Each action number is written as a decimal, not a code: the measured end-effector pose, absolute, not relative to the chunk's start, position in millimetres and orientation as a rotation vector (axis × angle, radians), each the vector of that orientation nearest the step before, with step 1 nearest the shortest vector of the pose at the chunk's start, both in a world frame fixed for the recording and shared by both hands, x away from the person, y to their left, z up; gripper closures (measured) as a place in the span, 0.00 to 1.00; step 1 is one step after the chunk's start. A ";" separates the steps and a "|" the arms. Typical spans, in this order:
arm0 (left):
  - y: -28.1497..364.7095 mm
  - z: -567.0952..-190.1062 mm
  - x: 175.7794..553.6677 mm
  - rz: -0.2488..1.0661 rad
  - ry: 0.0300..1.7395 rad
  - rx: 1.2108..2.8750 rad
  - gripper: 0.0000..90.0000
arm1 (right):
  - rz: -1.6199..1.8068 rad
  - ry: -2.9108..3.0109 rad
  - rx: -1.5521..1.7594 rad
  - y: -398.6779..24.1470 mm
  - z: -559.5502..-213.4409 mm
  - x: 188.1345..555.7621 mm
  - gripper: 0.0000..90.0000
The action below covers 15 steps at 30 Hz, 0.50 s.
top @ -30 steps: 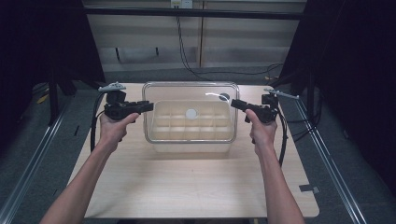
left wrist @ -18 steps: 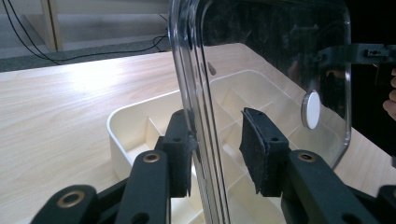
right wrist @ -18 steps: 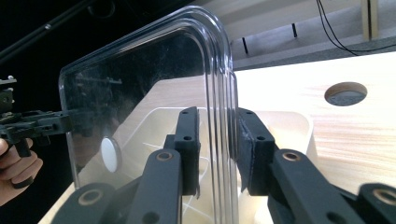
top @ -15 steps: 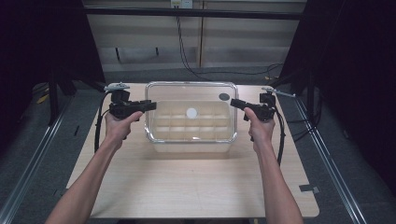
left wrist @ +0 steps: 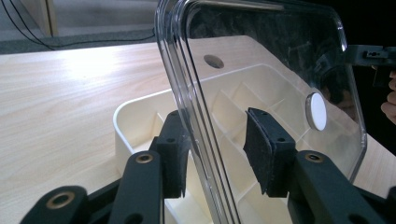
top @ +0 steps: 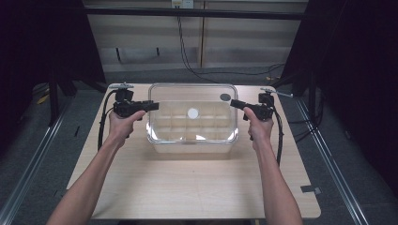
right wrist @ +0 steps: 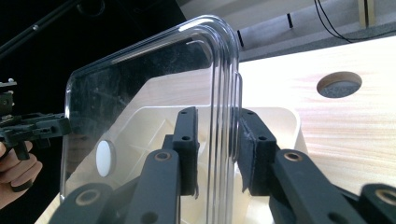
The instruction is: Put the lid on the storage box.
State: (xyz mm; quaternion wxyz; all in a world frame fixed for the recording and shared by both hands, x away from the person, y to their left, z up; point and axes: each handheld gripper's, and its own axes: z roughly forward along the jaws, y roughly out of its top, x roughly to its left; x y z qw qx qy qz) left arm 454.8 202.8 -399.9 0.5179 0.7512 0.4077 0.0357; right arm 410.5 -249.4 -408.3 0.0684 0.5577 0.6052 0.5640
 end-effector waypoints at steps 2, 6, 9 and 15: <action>203.9 -402.2 457.3 0.079 0.981 1.806 0.66 | 1.679 1.832 1.677 -248.1 -409.5 413.5 0.78; 203.4 -404.4 460.4 0.079 0.981 1.814 0.66 | 1.655 1.848 1.684 -247.7 -411.7 416.4 0.76; 201.9 -407.3 462.4 0.090 0.995 1.827 0.64 | 1.625 1.849 1.693 -246.2 -414.2 419.2 0.75; 201.8 -412.3 464.5 0.082 1.007 1.828 0.63 | 1.614 1.852 1.708 -245.6 -417.9 422.3 0.75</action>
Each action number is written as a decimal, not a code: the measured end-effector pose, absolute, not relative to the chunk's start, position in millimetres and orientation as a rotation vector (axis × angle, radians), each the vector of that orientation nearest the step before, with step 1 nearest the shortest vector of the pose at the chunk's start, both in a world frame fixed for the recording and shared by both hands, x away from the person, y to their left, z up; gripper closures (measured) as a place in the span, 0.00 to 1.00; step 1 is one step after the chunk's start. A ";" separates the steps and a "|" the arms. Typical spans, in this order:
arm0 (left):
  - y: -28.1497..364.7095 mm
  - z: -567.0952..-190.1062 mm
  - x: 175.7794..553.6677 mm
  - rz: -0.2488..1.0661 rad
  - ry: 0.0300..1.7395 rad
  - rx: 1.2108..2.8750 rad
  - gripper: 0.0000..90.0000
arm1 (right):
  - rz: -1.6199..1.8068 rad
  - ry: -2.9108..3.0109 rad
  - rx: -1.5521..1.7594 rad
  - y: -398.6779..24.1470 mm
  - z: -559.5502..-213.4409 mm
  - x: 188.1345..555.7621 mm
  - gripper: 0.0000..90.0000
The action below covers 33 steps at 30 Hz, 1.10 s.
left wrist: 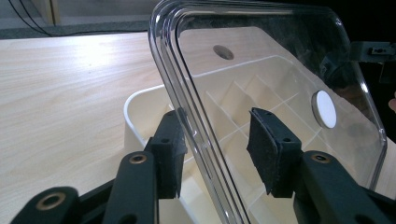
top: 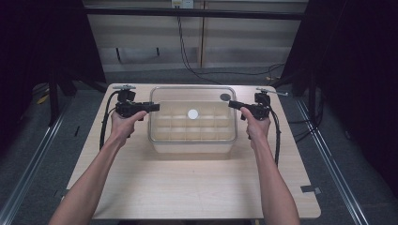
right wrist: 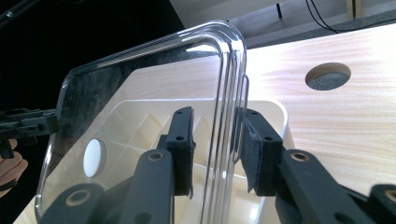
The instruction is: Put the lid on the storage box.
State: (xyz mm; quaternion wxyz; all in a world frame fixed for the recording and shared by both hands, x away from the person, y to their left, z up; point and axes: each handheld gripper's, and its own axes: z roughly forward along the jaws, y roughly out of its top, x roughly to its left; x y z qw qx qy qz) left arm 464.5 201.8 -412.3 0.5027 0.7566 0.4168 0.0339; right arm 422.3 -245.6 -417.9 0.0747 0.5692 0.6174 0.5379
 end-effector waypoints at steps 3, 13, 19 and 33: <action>201.2 -411.8 464.4 0.085 1.006 1.834 0.62 | 1.607 1.852 1.709 -244.9 -419.3 423.4 0.74; 201.2 -416.3 462.3 0.089 1.015 1.862 0.61 | 1.589 1.852 1.709 -243.8 -422.6 425.6 0.73; 202.1 -419.6 464.6 0.078 1.018 1.872 0.61 | 1.568 1.855 1.729 -242.9 -426.8 428.3 0.72; 200.2 -429.3 469.0 0.076 1.045 1.899 0.58 | 1.487 1.859 1.762 -238.2 -437.6 434.0 0.68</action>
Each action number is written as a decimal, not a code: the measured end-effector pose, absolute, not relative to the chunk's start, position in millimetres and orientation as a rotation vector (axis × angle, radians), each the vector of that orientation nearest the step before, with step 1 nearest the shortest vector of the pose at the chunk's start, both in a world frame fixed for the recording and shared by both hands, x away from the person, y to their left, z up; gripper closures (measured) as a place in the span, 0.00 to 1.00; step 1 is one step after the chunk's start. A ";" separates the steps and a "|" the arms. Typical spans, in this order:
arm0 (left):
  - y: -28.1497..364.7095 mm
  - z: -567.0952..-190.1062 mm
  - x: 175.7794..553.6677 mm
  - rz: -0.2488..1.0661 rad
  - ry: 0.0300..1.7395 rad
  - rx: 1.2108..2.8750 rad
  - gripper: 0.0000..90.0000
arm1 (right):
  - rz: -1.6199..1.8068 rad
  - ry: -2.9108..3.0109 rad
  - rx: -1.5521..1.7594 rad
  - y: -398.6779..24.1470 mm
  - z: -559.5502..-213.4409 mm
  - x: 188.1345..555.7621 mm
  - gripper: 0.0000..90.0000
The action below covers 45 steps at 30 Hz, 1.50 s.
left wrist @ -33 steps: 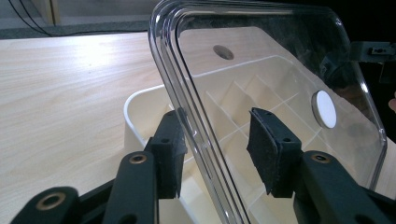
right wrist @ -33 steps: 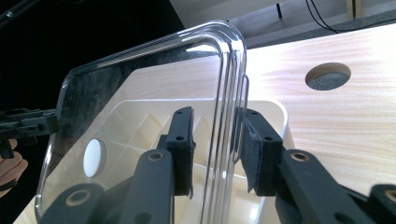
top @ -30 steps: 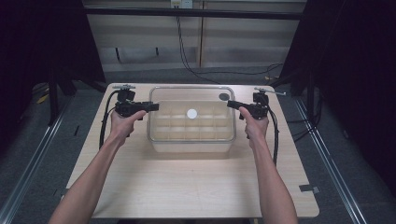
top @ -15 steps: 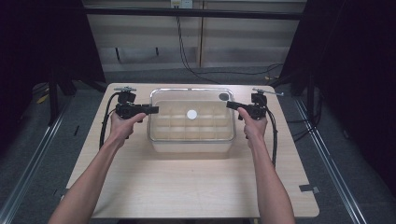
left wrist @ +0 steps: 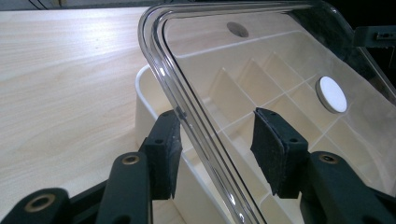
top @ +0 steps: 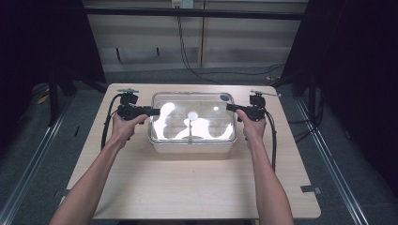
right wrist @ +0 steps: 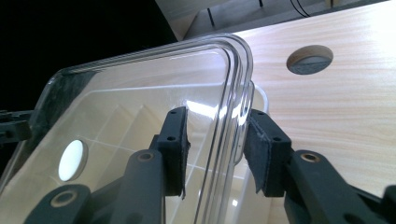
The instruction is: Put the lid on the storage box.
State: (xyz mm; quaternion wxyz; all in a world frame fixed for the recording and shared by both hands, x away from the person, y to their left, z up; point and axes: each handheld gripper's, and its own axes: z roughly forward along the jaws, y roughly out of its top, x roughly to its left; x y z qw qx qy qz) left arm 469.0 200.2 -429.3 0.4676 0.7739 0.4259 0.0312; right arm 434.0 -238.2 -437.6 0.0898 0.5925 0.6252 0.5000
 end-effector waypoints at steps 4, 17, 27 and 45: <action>199.4 -434.3 469.8 0.070 1.059 1.901 0.57 | 1.429 1.859 1.777 -234.5 -441.7 436.3 0.66; 199.0 -445.0 473.4 0.041 1.081 1.919 0.54 | 1.327 1.869 1.770 -227.7 -448.5 437.1 0.61; 194.9 -448.6 473.2 0.044 1.071 1.949 0.47 | 1.315 1.865 1.778 -226.0 -454.2 437.0 0.57; 209.0 -445.3 452.8 0.063 1.061 1.928 0.42 | 1.325 1.869 1.715 -235.0 -444.2 421.8 0.43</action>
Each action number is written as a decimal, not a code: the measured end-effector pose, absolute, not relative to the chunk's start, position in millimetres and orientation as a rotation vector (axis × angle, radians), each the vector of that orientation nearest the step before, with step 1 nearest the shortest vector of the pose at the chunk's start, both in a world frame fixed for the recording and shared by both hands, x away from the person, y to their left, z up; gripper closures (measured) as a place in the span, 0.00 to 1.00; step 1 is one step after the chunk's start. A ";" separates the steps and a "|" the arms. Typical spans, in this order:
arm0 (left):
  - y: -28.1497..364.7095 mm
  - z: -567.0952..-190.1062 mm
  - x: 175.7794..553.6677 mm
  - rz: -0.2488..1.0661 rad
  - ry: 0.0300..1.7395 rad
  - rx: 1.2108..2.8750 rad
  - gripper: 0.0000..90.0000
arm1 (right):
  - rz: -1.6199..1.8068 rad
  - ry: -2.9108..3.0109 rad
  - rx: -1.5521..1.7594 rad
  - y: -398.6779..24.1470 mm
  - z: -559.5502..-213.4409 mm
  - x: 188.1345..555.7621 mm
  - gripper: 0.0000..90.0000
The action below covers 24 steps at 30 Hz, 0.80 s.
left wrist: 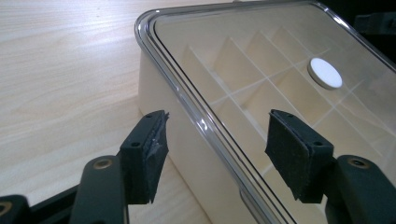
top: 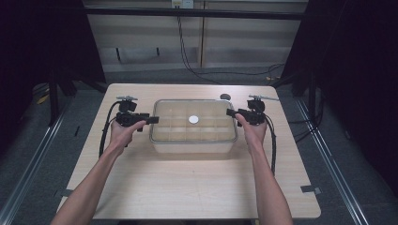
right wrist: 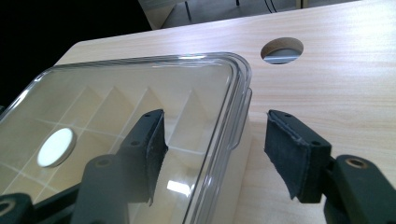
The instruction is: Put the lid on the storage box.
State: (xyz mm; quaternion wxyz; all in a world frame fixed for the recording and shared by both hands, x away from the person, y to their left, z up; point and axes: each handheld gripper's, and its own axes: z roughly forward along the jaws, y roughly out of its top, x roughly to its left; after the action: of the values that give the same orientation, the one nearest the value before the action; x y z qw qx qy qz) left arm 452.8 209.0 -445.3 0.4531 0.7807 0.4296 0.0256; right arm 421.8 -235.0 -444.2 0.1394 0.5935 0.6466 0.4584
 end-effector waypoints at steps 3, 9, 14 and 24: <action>210.4 -444.4 448.5 0.077 1.061 1.928 0.39 | 1.334 1.871 1.693 -235.3 -440.8 417.3 0.42; 215.7 -441.9 431.5 0.077 1.066 1.886 0.34 | 1.353 1.895 1.621 -234.6 -427.2 402.3 0.42; 218.4 -437.8 417.7 0.118 1.040 1.894 0.34 | 1.386 1.898 1.569 -234.2 -420.5 386.2 0.42; 223.1 -425.3 389.7 0.177 0.990 1.921 0.36 | 1.423 1.950 1.490 -231.0 -419.5 354.7 0.42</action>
State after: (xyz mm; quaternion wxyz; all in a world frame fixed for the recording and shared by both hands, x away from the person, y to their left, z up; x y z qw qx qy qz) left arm 389.7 223.1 -425.3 0.4675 0.7832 0.4036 0.0721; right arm 354.7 -231.0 -419.5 0.1517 0.5190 0.6795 0.4958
